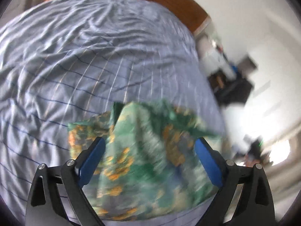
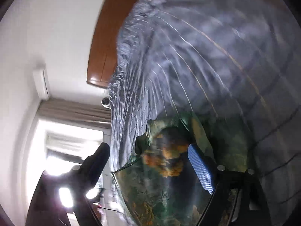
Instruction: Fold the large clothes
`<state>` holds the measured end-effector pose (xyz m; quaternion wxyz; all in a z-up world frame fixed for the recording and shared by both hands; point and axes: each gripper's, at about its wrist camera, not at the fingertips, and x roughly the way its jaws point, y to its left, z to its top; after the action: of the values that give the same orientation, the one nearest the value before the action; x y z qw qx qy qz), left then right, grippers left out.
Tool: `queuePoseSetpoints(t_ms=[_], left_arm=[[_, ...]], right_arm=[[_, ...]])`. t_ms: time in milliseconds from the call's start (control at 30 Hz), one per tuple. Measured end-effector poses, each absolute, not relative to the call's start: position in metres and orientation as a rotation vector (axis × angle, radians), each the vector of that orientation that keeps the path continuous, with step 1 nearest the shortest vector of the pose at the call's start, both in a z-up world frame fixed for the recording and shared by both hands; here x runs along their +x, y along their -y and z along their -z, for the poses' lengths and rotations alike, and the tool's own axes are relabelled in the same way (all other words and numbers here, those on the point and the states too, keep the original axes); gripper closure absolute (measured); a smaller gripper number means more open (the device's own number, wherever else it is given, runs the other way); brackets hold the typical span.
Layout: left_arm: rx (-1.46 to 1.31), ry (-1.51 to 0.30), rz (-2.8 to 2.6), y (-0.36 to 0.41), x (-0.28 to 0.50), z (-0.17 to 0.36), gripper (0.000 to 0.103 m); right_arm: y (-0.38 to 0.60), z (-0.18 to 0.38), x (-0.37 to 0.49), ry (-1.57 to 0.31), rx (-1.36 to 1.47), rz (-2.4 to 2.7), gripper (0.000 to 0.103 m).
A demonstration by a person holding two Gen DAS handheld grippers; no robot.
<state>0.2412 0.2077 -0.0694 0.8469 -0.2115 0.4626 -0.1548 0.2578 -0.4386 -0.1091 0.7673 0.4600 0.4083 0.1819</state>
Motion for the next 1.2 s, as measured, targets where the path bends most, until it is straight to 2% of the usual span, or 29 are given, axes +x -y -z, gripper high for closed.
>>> queuePoseSetpoints(t_ms=[133,233,267,300,333,367,400,567,667,800,867,1000,1100,1200], left_arm=[[-0.3,-1.109,0.31,-0.179,0.258,0.113,0.009],[-0.203,-1.169,0.238,-0.153,0.28,0.138,0.031],[-0.172,-1.181,0.199,-0.147,0.285,0.143,0.051],[-0.151,-1.188,0.155,-0.143,0.287,0.146,0.085],[-0.15,-1.19,0.127,-0.143,0.287,0.148,0.09],[-0.167,-1.182,0.112,-0.144,0.286,0.147,0.092],[-0.187,-1.163,0.107,-0.147,0.283,0.144,0.094],[-0.214,-0.995,0.051,-0.158,0.265,0.1,0.096],[-0.165,-0.833,0.015,-0.148,0.264,0.065,0.096],[-0.001,-0.733,-0.084,-0.123,0.283,0.074,0.096],[0.03,-0.764,-0.116,-0.121,0.294,0.1,0.096],[-0.009,-0.859,-0.142,-0.132,0.298,0.171,0.095],[0.025,-0.815,-0.144,-0.124,0.288,0.19,0.093],[0.034,-0.792,-0.148,-0.119,0.285,0.198,0.09]], right_arm=[[0.396,0.09,0.261,-1.0,0.515,-0.333,0.016],[0.36,0.108,0.271,-1.091,0.292,-0.285,0.016],[0.356,0.113,0.268,-1.104,0.265,-0.264,0.017],[0.348,0.119,0.27,-1.117,0.235,-0.235,0.018],[0.343,0.122,0.27,-1.129,0.204,-0.207,0.042],[0.339,0.122,0.267,-1.134,0.164,-0.177,0.085],[0.338,0.119,0.26,-1.126,0.122,-0.143,0.089],[0.33,0.072,0.241,-0.955,-0.009,-0.083,0.091],[0.327,0.033,0.243,-0.81,-0.059,-0.062,0.091],[0.315,0.006,0.265,-0.685,-0.103,-0.02,0.091],[0.312,0.016,0.28,-0.684,-0.139,0.008,0.091],[0.316,0.073,0.303,-0.786,-0.172,0.051,0.091],[0.322,0.125,0.305,-0.864,-0.139,0.045,0.091],[0.315,0.153,0.302,-0.878,-0.143,0.05,0.09]])
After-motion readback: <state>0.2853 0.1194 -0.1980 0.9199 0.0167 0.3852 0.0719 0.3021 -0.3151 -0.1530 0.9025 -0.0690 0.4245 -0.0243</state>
